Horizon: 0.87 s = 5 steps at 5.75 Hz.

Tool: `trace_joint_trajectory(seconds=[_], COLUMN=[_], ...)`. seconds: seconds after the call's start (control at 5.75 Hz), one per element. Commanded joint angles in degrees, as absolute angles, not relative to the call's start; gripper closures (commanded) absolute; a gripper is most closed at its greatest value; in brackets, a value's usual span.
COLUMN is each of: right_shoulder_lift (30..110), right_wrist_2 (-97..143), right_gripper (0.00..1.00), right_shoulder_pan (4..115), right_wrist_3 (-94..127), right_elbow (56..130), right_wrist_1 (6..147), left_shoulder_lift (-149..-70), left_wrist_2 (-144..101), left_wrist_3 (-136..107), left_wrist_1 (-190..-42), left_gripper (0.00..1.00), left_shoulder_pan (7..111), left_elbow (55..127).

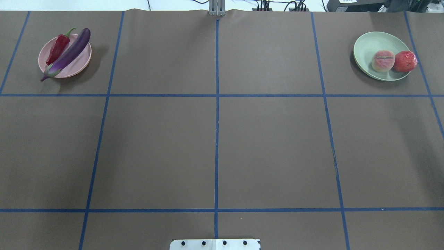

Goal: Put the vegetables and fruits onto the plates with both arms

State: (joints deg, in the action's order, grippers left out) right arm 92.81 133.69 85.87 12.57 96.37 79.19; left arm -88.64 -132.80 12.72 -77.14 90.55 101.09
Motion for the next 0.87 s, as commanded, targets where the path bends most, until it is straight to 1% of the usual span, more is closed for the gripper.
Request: trace_joint_trajectory(seconds=[0.0, 0.17, 0.7], right_shoulder_lift=[92.81, 92.9, 92.9], right_wrist_2=[133.86, 133.86, 133.86], right_gripper=[0.0, 0.0, 0.0], right_shoulder_pan=[85.87, 85.87, 85.87], right_wrist_3=[12.57, 12.48, 12.39], right_elbow=[96.59, 97.11, 97.21], right_wrist_1=[79.19, 79.19, 79.28], left_shoulder_lift=[-88.68, -88.42, -88.59], left_wrist_2=[-132.89, -132.46, -132.98], left_wrist_3=[12.31, 12.48, 13.09], left_wrist_1=[-76.73, -76.99, -77.43], left_gripper=[0.0, 0.0, 0.0], left_shoulder_pan=[91.58, 93.15, 92.99], left_elbow=[101.42, 101.86, 102.3])
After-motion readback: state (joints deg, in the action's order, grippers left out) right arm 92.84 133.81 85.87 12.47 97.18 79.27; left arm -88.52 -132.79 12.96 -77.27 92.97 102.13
